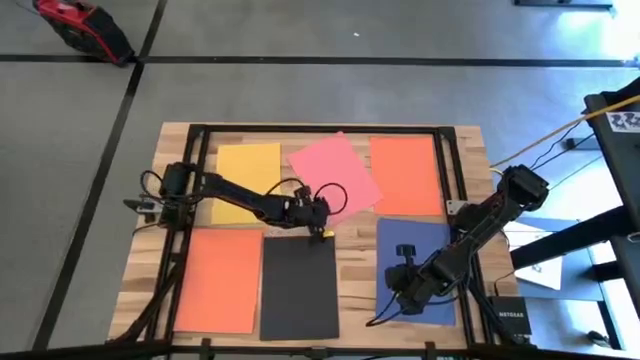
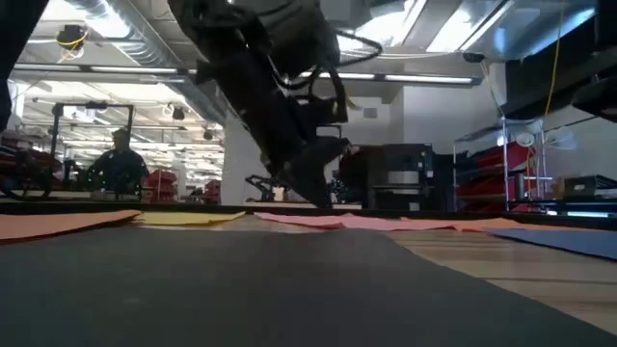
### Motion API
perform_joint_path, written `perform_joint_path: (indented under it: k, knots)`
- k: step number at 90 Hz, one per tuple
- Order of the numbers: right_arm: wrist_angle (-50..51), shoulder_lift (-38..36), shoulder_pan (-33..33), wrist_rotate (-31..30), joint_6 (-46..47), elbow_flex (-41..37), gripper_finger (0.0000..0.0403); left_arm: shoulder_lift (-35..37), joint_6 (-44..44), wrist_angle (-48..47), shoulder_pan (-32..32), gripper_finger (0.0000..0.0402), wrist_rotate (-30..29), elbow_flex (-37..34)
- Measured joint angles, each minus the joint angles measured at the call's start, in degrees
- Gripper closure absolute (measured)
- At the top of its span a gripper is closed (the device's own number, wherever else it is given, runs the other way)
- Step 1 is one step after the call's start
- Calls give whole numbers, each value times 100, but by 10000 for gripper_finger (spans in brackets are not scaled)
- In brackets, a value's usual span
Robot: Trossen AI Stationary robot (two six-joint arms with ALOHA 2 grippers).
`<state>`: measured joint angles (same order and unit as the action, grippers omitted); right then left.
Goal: Organize paper
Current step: Adjust the pink paper on the table
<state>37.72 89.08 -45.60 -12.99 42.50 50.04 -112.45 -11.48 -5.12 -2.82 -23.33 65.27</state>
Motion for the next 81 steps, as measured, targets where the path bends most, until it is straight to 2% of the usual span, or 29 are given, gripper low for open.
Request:
perform_joint_path:
  k: [29,39,53,63,72,81]
  knots:
    - [-17,0,31,-5,-96,0,403,-388,-180,-155,-29,402,13,47]
    - [-8,0,31,-7,-128,0,403,-253,-145,-656,-129,402,-31,36]
    - [-13,0,28,41,-181,0,403,24,134,-1509,-263,402,-425,10]
    - [-24,0,37,-2,-182,0,403,228,122,-1932,-275,402,-414,-3]
    - [-56,0,120,-88,-150,0,403,468,-240,-1946,-241,402,-412,-14]
    - [-74,0,214,-152,-90,0,403,681,-1101,-1828,-83,402,-440,3]
